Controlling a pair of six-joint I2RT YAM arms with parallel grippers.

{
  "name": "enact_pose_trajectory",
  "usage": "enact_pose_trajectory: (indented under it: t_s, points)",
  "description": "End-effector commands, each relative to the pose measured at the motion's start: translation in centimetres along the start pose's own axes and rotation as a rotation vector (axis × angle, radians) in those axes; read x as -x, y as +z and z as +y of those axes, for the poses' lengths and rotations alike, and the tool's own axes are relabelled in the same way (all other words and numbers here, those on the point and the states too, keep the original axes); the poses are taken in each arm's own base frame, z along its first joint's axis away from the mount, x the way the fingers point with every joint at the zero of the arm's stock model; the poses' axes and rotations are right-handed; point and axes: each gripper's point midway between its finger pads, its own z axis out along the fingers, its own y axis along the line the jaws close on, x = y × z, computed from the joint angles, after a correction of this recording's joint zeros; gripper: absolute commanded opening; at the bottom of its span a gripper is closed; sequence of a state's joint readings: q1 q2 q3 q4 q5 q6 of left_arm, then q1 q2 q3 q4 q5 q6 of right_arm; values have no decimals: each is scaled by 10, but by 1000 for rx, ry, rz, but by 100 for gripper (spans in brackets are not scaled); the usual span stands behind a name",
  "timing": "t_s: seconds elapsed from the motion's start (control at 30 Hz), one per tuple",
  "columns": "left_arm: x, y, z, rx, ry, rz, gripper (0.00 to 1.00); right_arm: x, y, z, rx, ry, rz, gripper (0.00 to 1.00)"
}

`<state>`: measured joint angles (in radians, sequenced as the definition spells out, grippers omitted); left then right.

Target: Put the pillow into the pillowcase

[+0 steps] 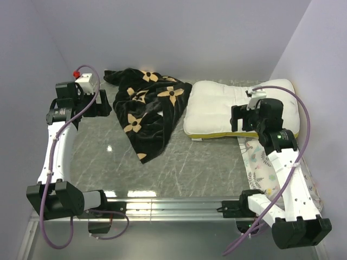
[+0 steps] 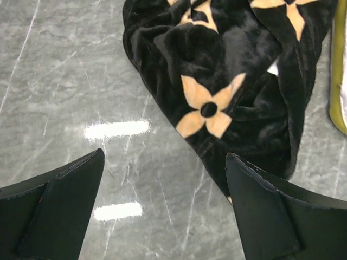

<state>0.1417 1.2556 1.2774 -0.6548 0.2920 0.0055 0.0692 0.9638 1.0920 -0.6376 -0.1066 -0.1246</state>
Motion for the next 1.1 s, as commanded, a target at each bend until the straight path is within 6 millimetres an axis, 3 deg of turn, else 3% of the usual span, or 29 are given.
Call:
enact_pose_trajectory:
  t_s: [0.0,0.03,0.07,0.13,0.17,0.2,0.23,0.27,0.3,0.33,0.37,0.43,0.47,0.53,0.57,0.63,0.67,0.73,0.87,0.97,1.07]
  points:
    - [18,16,12,32,38,-51,99,4,-3,11,65,4,-5,100]
    - [22,21,19,62,43,-50,99,4,-2,14,82,7,-1,100]
    - [17,40,27,73,38,-11,99,5,-2,16,96,10,-2,100]
    - [37,55,36,95,39,-30,99,3,4,22,123,27,16,100]
    - [27,81,46,108,24,25,99,6,4,24,132,29,16,100]
    - [46,87,49,110,30,0,99,3,9,26,141,39,40,100]
    - [49,99,52,107,23,9,99,4,10,27,146,39,45,100]
    - [39,126,59,107,1,52,99,3,12,29,154,41,56,100]
    - [57,134,60,101,-1,17,99,2,14,31,160,46,66,100]
    - [61,145,62,92,-1,12,99,1,15,33,166,48,72,100]
    - [52,170,61,52,-45,36,99,0,17,35,176,48,79,100]
    - [65,189,57,-2,-60,11,99,-4,18,38,187,51,95,100]
    - [51,213,59,-21,-98,44,99,-5,18,39,194,50,104,100]
    - [61,229,52,-85,-112,24,99,-10,20,39,195,46,128,100]
    - [45,248,53,-102,-144,57,99,-10,19,40,193,44,132,100]
    - [51,262,51,-134,-151,31,99,-12,18,37,184,42,151,100]
    - [40,276,54,-129,-183,47,99,-13,18,37,183,40,160,100]
    - [39,287,54,-137,-196,37,97,-19,20,37,182,41,192,100]
    - [14,309,52,-141,-219,86,89,-25,24,40,199,50,208,100]
    - [-3,318,57,-80,-192,118,79,-27,27,41,204,51,214,100]
    - [-19,317,65,-32,-183,160,49,-25,29,39,197,47,213,99]
